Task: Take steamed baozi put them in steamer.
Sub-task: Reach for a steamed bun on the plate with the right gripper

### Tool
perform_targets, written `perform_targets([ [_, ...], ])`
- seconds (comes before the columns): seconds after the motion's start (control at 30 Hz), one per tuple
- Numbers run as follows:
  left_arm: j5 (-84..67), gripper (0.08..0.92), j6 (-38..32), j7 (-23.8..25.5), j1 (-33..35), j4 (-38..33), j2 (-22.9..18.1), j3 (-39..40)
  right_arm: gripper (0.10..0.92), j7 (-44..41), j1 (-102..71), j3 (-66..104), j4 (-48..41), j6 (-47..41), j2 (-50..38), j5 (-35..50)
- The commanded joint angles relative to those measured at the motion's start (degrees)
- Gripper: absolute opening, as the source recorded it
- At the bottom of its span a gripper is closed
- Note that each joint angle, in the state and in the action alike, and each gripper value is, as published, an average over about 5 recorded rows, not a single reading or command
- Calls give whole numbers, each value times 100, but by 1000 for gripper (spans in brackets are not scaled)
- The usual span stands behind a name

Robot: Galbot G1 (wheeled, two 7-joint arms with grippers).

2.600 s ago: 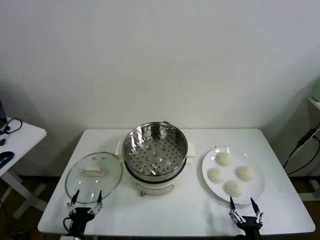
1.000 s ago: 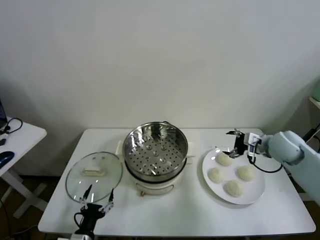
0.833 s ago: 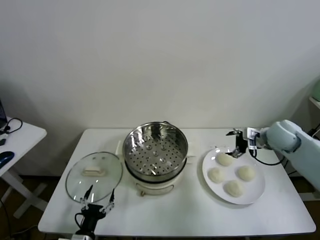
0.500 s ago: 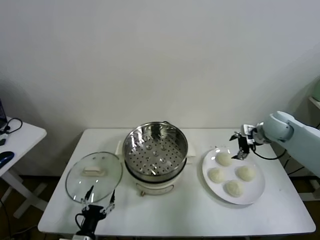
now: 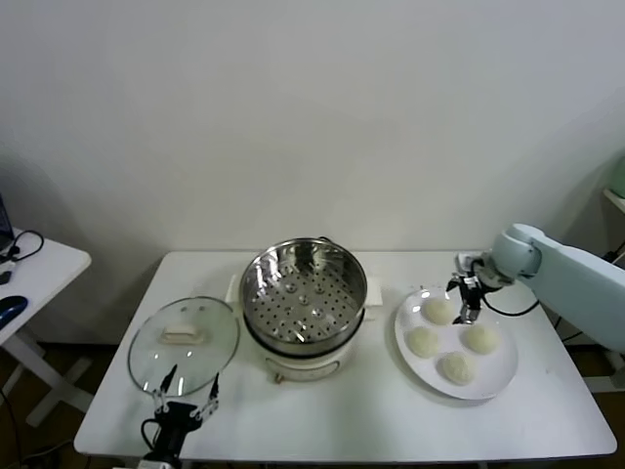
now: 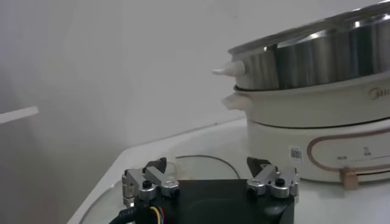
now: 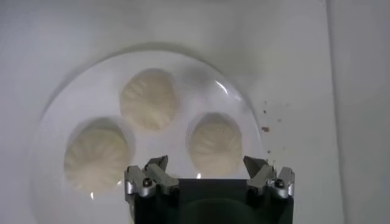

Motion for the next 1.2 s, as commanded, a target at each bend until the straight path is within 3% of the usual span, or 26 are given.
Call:
perform_targets([
  [0.03,15,823,-4,-1,0,15,5,-9,823,81,-35,-77,-678,71,485,-174],
  [1.2,155,823,22,57,-54,135,66,-18,813,178,-309,126,-1061,59,850,-513],
])
